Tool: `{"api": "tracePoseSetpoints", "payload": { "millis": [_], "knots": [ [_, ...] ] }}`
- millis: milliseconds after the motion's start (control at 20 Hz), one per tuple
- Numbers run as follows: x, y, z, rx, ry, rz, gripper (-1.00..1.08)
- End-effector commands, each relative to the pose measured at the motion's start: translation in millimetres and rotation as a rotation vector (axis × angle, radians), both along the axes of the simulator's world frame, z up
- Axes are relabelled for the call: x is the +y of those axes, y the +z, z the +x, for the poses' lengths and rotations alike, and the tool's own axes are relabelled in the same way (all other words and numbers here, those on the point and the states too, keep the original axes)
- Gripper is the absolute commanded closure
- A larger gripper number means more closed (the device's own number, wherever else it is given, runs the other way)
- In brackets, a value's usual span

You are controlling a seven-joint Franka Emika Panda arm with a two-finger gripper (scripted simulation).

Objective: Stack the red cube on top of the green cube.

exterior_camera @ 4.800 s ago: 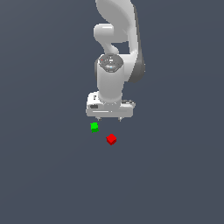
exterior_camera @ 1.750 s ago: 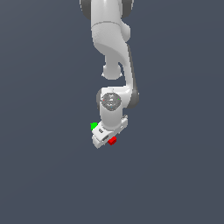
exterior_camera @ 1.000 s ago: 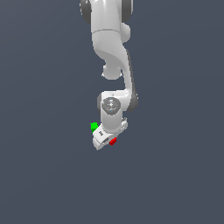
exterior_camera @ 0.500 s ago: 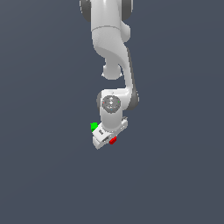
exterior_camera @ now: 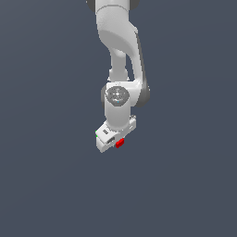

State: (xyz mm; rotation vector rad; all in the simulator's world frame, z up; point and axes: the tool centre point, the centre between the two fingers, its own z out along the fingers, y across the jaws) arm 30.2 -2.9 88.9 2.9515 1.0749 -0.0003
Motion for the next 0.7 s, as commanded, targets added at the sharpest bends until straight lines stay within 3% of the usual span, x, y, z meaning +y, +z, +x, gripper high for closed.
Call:
{"api": "tracePoseSetpoints", "payload": {
  "millis": [0,650],
  "knots": [
    [0.1,14.5,-0.2,0.000,0.000,0.000,1.08],
    [-4.6,26.9,-2.9,-0.001,0.000,0.000,1.08]
  ]
}}
